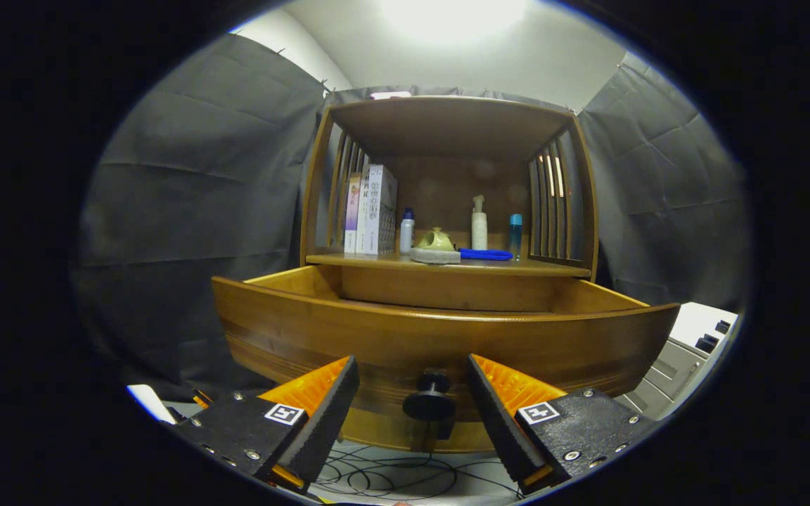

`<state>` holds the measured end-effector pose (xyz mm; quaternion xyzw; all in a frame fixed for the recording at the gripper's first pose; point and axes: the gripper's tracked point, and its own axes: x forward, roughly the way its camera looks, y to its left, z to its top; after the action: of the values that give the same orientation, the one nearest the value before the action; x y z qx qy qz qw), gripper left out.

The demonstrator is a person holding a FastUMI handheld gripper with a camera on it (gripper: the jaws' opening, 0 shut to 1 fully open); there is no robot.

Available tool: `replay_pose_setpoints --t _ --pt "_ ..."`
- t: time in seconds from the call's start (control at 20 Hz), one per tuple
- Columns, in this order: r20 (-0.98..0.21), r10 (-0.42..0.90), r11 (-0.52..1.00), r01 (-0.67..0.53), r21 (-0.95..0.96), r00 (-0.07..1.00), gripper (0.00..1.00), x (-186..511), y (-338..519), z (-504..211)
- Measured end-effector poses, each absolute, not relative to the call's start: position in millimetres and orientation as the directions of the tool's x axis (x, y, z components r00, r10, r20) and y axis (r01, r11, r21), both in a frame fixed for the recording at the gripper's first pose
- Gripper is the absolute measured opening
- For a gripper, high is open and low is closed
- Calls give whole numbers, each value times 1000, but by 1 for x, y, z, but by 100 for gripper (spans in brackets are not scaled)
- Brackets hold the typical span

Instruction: Pull open the drawer, take out the items inside it, and place them on the countertop above the cabinet.

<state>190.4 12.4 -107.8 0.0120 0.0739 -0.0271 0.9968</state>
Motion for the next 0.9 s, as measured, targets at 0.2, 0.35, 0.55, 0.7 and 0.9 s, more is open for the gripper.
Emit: replay_pose_setpoints --t 0.2,0.35,0.55,0.7,0.9 --pt "-175 -65 997 71 27 982 95 193 7 -119" --pt "-191 -70 996 79 36 979 95 199 3 -126" --pt "-195 -82 995 91 41 977 95 201 -2 -130" --pt "-201 -99 993 110 42 975 94 203 -4 -130" --pt "-201 -126 989 138 46 971 94 206 -6 -130"
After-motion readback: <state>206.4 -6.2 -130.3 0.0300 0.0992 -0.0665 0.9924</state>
